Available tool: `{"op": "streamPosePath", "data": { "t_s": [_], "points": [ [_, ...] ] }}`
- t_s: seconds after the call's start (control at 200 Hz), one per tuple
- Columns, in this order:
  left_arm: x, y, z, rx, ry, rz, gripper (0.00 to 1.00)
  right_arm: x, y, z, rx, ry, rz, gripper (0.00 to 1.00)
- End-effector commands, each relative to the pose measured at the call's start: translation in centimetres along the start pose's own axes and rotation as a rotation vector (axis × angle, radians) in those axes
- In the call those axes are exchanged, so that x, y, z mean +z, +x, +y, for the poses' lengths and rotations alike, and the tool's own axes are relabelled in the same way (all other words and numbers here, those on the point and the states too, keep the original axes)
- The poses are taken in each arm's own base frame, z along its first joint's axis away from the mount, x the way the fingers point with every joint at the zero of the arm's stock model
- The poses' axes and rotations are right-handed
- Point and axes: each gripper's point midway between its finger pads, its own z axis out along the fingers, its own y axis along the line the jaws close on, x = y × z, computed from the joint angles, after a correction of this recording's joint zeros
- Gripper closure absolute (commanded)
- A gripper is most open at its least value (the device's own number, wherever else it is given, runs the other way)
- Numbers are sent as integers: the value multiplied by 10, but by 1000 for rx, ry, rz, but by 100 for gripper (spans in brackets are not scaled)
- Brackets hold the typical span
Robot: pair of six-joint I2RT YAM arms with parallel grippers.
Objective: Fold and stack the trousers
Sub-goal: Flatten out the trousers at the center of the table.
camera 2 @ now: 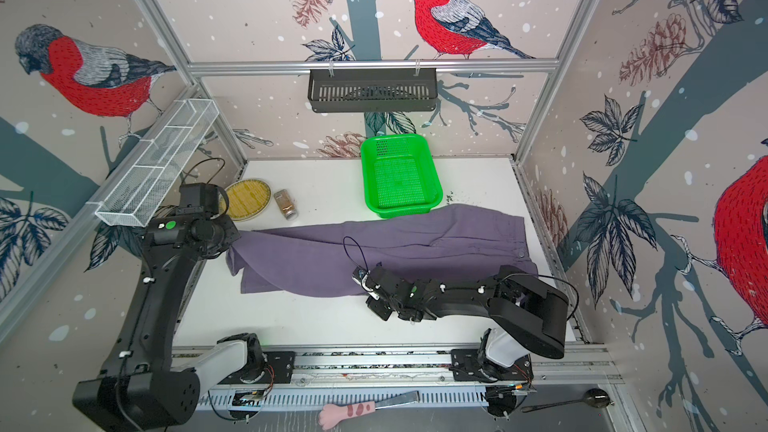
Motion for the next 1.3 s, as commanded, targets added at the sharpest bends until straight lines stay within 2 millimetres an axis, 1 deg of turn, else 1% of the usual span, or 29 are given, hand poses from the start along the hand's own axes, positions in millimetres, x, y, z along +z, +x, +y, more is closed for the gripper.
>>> {"op": "streamPosePath", "data": {
  "t_s": [0.0,0.075,0.125,0.295,0.485,0.655,0.815,0.88,1.006,1.151,1.226,1.296],
  "points": [
    [4,-4,-3,7,7,-14,100,5,6,-8,3,23,36,55],
    [5,-3,-4,9,13,-11,100,12,10,-6,-14,33,65,55],
    [6,-3,-4,10,11,-9,100,13,7,-4,-19,31,58,54],
    [11,-1,-6,16,14,3,100,0,-30,1,22,-19,-73,54],
    [15,2,-9,21,30,11,100,4,-43,1,5,-13,-98,52],
    [18,4,-11,25,36,19,100,17,-50,4,-21,-15,-95,51],
    [21,5,-15,32,54,28,100,20,-68,12,-49,-19,-133,50],
    [23,6,-18,30,64,35,100,26,-69,14,-55,-21,-124,49],
    [27,9,-20,32,75,46,100,39,-59,19,-70,-43,-87,53],
    [31,10,-21,37,74,48,100,40,-54,29,-76,-85,-79,57],
    [33,12,-21,37,76,54,100,45,-45,28,-84,-85,-48,57],
    [36,14,-22,39,73,60,100,50,-37,28,-91,-80,-23,62]
  ]
}}
